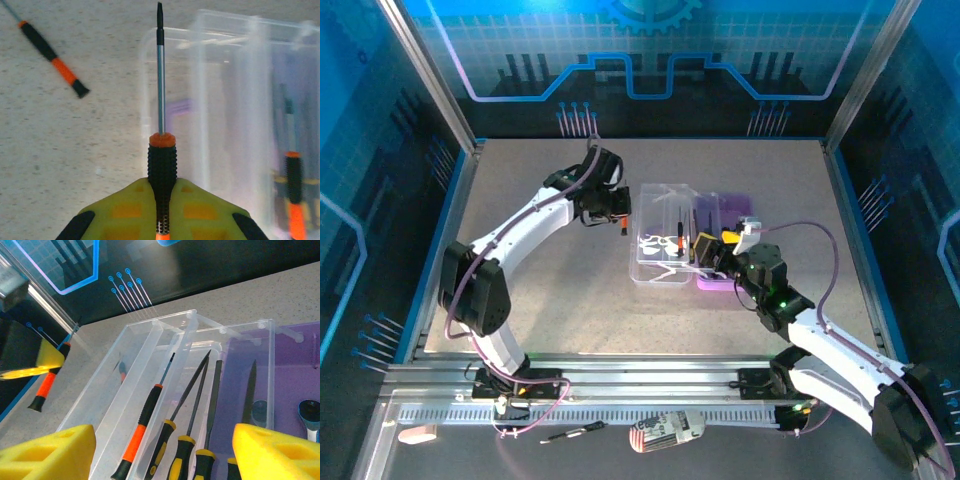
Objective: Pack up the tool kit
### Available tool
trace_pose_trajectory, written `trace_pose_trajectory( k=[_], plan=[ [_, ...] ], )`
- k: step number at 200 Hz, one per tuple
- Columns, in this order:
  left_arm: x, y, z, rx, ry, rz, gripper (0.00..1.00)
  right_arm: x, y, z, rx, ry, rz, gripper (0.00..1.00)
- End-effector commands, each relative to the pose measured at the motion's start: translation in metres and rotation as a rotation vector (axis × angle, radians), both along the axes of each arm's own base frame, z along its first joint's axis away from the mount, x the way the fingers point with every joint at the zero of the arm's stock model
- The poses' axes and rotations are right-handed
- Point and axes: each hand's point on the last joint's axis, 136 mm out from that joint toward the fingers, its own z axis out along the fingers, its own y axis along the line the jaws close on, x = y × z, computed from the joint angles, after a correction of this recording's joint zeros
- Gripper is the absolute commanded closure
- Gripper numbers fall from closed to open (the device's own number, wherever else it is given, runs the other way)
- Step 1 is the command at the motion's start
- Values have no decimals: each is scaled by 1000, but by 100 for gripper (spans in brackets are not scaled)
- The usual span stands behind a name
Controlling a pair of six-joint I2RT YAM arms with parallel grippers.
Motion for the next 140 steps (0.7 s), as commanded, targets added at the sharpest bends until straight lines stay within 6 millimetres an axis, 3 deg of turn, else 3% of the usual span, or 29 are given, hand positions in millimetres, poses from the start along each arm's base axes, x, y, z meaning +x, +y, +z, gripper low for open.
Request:
trace_pose_trajectory(
  k=[1, 45, 81, 140],
  plan=[
    [-14, -29, 38, -86, -34, -54, 90, 0, -2, 0, 1, -5, -23, 27],
    [-33, -78, 45, -130, -39, -146, 90, 3, -4, -5, -13, 12, -41, 27],
    [-43, -104, 31, -151, 3, -189, 89, 3, -5, -6, -8, 17, -50, 27],
    [-41, -125, 8, -157, 48, -180, 90, 5, -5, -9, -11, 26, -53, 27]
  ],
)
